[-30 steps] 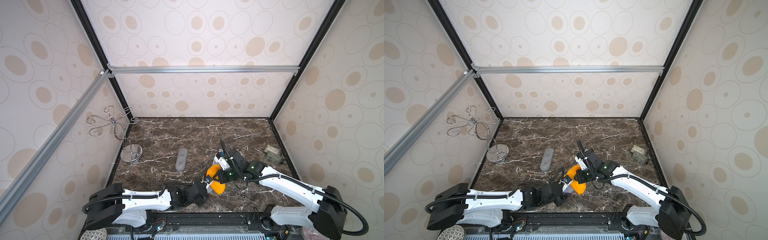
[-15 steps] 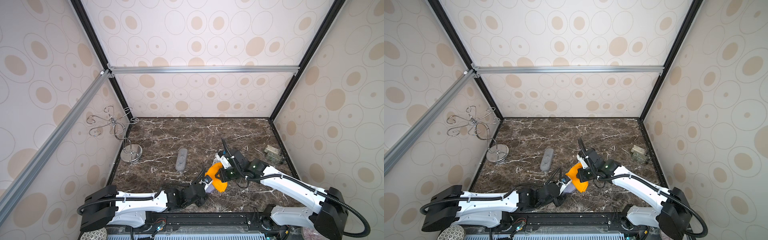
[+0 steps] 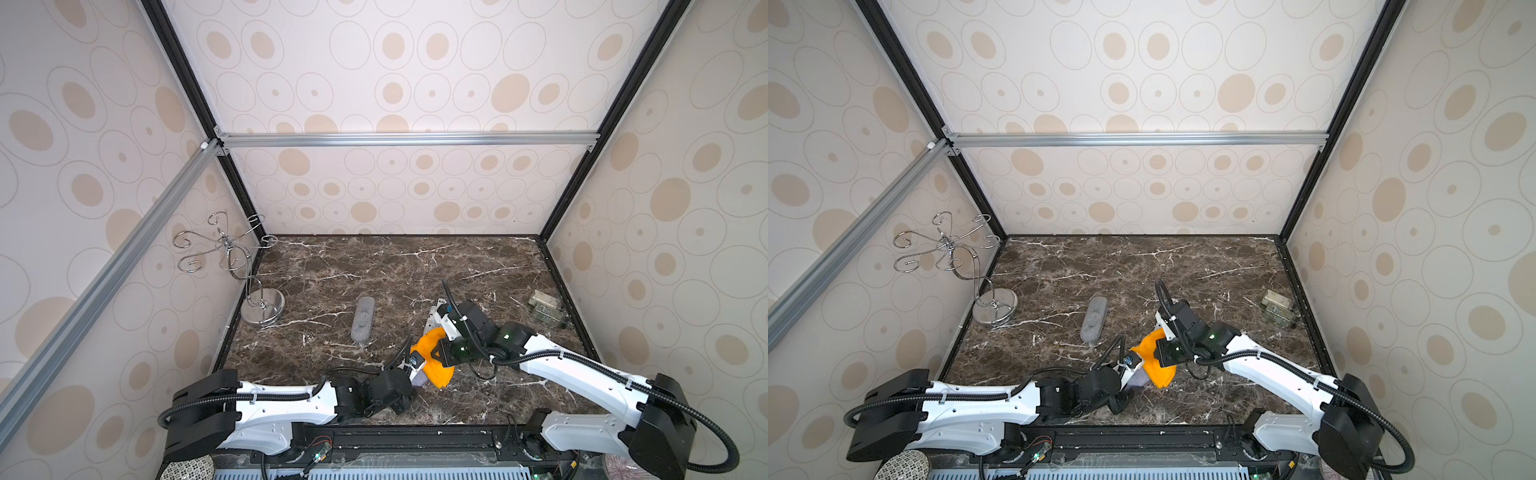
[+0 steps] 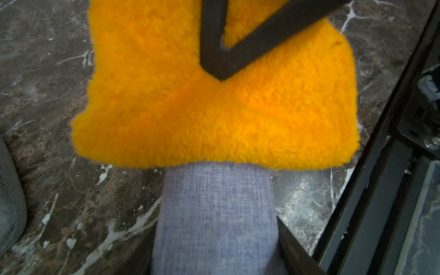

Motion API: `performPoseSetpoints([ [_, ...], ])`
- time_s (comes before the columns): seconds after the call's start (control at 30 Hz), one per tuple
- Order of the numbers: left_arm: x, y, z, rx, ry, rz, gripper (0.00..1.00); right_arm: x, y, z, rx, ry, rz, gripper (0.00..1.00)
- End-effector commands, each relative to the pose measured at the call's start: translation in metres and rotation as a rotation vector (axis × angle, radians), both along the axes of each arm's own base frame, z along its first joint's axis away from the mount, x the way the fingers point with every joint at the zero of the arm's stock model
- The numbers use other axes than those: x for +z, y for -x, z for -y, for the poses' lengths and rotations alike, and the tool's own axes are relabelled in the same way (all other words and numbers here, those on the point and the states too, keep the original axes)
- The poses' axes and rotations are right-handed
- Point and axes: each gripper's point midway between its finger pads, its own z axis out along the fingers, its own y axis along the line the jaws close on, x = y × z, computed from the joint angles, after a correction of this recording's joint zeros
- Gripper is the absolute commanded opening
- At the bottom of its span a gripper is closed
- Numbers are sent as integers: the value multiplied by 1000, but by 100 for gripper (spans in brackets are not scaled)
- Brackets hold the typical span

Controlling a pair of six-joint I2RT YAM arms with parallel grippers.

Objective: Wipe the eyeglass case
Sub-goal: Wipe the dirt from the eyeglass case.

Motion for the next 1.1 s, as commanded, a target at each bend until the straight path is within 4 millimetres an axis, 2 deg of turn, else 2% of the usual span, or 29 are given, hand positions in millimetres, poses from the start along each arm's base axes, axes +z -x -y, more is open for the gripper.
performPoseSetpoints([
  [0.0,38,-5,21,17,176,29,49,4,8,-3,37,-29,-20,0],
  [0.2,49,-5,25,7,215,45,49,13,32,-45,193,-170,-62,0],
  [0.3,50,-5,26,11,220,42,49,13,33,-49,200,-191,-70,0],
  [0.37,50,-5,26,14,224,37,49,13,27,-43,168,-161,-45,0],
  [0.47,49,-4,25,12,229,32,49,5,9,-13,36,-20,2,0],
  [0.57,49,-4,25,9,230,34,49,0,0,14,-40,59,3,0],
  [0.67,49,-4,24,8,227,38,49,3,1,19,-45,58,13,0],
  [0.73,51,-4,25,5,232,40,49,10,7,10,8,8,8,0],
  [0.83,52,-3,26,0,240,40,49,22,19,-16,103,-103,2,0],
  [0.9,53,-4,28,2,242,41,49,26,24,-29,150,-115,15,0],
  [1.0,54,-4,28,3,247,38,49,26,27,-39,174,-125,-3,0],
  [1.07,56,-4,28,5,251,37,48,23,24,-38,154,-108,-1,0],
])
